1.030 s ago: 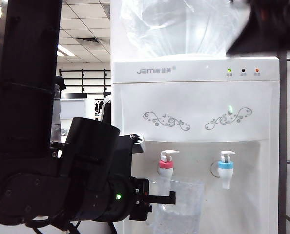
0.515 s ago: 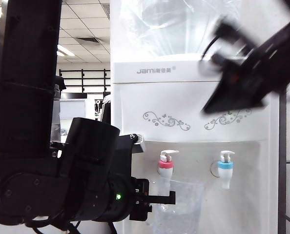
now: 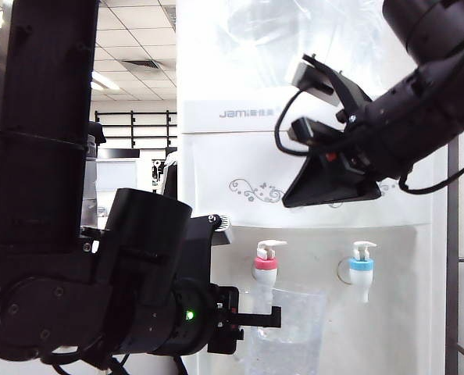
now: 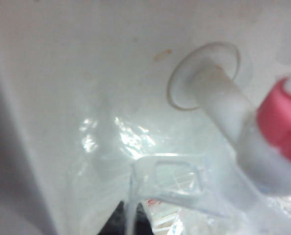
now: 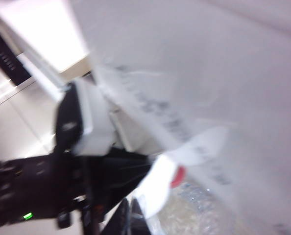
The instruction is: Pick up the plastic mug from the left desk, go to the hot water outlet of the water dispenser, press the vertical switch to get some water, then put the mug back on the desk.
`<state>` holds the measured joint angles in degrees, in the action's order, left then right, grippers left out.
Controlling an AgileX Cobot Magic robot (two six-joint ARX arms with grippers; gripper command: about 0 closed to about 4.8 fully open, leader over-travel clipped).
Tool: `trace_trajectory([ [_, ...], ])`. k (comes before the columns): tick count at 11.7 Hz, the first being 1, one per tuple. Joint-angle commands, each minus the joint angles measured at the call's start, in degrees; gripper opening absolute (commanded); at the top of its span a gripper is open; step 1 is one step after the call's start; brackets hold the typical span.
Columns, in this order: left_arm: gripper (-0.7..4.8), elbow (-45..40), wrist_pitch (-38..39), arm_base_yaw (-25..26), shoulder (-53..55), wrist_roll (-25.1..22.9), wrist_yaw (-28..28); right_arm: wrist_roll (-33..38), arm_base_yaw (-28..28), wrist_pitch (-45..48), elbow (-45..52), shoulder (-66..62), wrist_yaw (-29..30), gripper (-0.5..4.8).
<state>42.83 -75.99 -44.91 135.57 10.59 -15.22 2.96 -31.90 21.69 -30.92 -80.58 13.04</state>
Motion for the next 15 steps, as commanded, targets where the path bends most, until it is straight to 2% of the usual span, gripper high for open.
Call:
trace_trajectory([
  [1,-0.05,1.0,-5.5,-0.1,-1.3,0.4,1.1,0.2,0.0,1.3,-0.4,-1.3,-0.1,-0.06],
  [6,-0.05,1.0,-5.5,0.0,-1.3,0.4,1.1,0.0,0.0,6.1,-0.5,-6.2,-0.1,-0.06],
  [15,-0.05,1.0,-5.5,-0.1,-1.3,0.4,1.1,0.0,0.0,6.5,-0.9,-11.3,-0.5,-0.06],
])
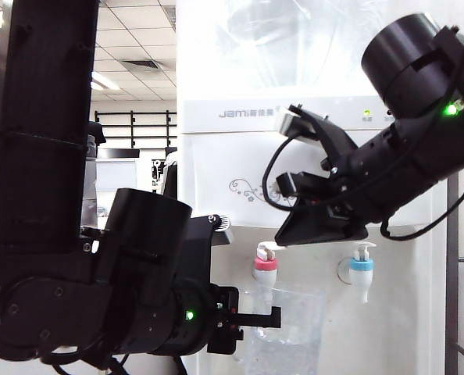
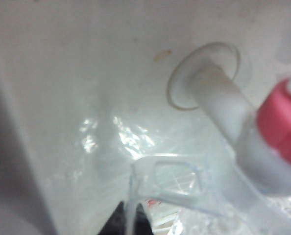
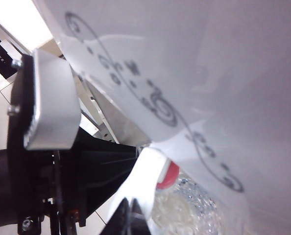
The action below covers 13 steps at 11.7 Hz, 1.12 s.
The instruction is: Pick up the plastic mug from the left desk, go to the hot water outlet of the water dispenser, press the vertical switch to get some water, then put the mug back on the desk.
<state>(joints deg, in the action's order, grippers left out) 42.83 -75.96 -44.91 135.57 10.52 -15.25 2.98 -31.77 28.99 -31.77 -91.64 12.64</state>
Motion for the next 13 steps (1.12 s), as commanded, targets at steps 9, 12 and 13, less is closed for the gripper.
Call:
trace_trajectory([
  [9,-0.05,1.0,-5.5,-0.1,-1.3,0.4,1.1,0.0,-0.2,-5.2,0.0,-0.3,-0.7,-0.06],
  [12,-0.05,1.0,-5.5,-0.1,-1.3,0.4,1.1,0.0,-0.2,-6.5,0.0,-0.3,-0.8,-0.06],
  [13,-0.05,1.0,-5.5,-0.1,-1.3,0.4,1.1,0.1,-0.2,-6.9,0.0,-0.3,-0.7,-0.06],
])
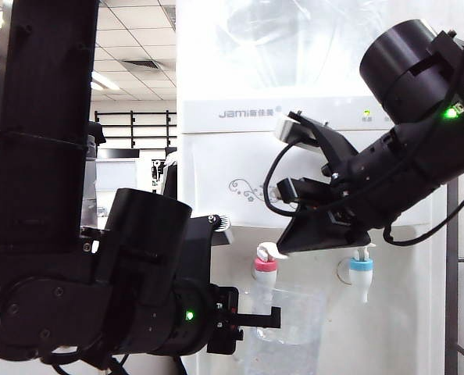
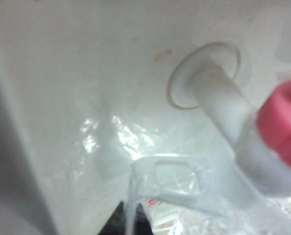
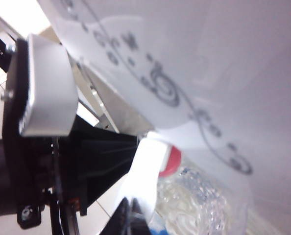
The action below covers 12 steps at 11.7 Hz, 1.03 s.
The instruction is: Pick up the plastic mug from the left desk, go to the hot water outlet of the water dispenser, press the vertical switch to get some water, then put the mug back on the desk.
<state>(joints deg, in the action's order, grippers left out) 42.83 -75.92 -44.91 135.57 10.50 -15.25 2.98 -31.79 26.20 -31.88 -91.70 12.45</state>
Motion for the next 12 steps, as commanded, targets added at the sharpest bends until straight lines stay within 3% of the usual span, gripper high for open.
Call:
trace_trajectory([
  [1,-0.05,1.0,-5.6,-0.1,-1.3,0.5,1.1,0.3,-0.1,-4.4,0.1,-0.2,-0.5,-0.06],
  [12,-0.05,1.0,-5.6,-0.1,-1.3,0.5,1.1,0.3,-0.1,-3.6,-0.2,-0.2,-0.5,-0.06],
])
